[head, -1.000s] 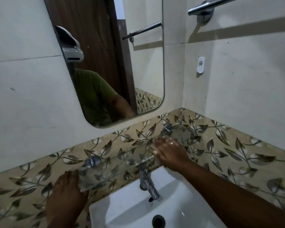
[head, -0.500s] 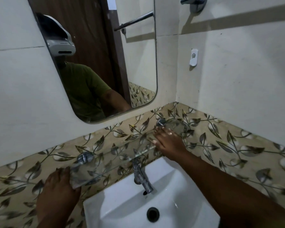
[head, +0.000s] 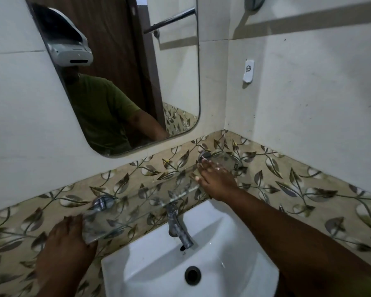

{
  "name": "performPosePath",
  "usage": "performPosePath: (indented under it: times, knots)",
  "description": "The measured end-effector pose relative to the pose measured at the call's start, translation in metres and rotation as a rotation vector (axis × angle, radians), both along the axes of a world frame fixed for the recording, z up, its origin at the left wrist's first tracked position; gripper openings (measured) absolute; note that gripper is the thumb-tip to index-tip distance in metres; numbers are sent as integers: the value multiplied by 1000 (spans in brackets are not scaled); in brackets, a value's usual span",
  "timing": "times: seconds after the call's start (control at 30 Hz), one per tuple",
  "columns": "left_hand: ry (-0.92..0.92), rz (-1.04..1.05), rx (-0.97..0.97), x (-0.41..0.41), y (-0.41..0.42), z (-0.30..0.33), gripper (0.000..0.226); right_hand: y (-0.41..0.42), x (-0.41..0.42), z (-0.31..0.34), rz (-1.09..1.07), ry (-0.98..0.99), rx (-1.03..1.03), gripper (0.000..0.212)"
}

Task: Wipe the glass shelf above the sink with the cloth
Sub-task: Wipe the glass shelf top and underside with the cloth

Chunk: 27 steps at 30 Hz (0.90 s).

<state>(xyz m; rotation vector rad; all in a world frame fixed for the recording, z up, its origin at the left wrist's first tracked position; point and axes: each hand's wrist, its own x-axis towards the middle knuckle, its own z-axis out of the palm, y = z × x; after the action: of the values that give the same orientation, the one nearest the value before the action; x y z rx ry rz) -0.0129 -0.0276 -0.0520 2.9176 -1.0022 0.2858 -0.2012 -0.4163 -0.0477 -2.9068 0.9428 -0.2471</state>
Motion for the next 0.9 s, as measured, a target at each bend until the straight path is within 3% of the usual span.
performPosePath:
  times: [0.23, 0.53, 0.73, 0.9]
  knots:
    - [5, 24, 48, 5, 0, -6, 68, -29, 21, 10, -243, 0, 63, 78]
    - [42, 40, -58, 4, -4, -1, 77, -37, 1, 1, -128, 113, 29, 83]
    - [35, 60, -91, 1, -4, -1, 81, -42, 20, 36, -254, 314, -14, 98]
    - [7, 68, -114, 9, -3, -4, 81, -52, 38, 45, -320, 300, 67, 106]
